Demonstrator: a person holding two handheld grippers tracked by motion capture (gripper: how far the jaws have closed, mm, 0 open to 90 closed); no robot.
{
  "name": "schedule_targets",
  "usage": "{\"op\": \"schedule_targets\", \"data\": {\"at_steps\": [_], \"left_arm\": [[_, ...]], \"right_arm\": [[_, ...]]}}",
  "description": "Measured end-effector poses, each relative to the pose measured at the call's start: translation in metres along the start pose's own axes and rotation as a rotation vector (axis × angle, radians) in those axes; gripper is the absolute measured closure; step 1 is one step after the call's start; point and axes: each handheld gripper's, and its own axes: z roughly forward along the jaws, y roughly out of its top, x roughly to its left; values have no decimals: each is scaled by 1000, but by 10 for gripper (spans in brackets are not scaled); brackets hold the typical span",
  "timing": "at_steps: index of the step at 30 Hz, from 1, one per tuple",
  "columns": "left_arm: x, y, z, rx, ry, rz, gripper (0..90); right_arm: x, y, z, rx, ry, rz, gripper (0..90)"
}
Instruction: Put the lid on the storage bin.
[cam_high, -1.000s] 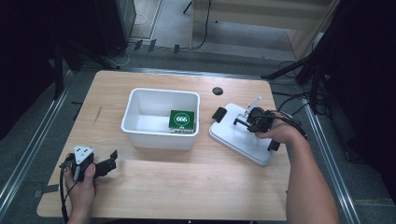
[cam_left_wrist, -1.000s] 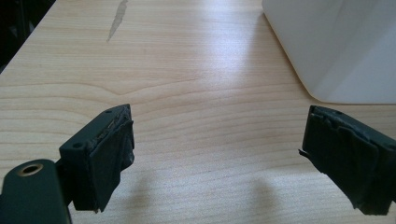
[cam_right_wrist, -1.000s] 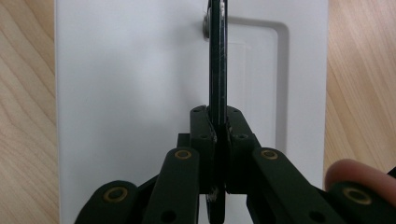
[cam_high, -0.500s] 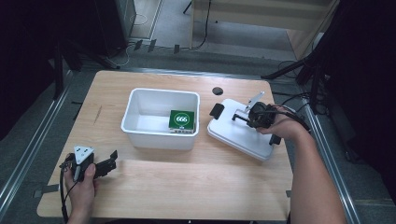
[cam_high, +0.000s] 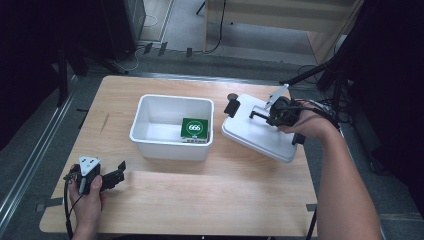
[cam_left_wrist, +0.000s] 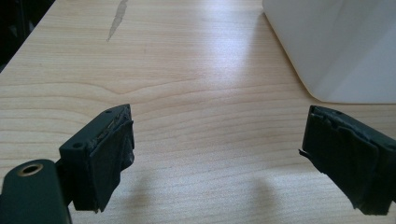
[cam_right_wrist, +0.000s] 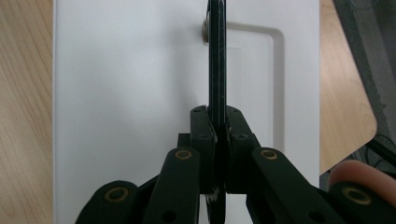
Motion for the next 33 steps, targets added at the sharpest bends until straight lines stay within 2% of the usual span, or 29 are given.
{"op": "schedule_targets", "data": {"at_steps": [12,20,25,33], "left_arm": [[0,0,0,-4,-1,-3,97],[0,0,-1,-21,-6,9,97],[0,0,-1,-23,-8,5,97],[0,0,-1,-19,-8,2,97]], "right_arm": [[-7,24,-38,-49,-40,-48,853],[-3,45,-55,-77,-44,-91,853],[3,62,-58,-97,-29,-122,853],[15,89,-51,-101,-2,-176,853]]}}
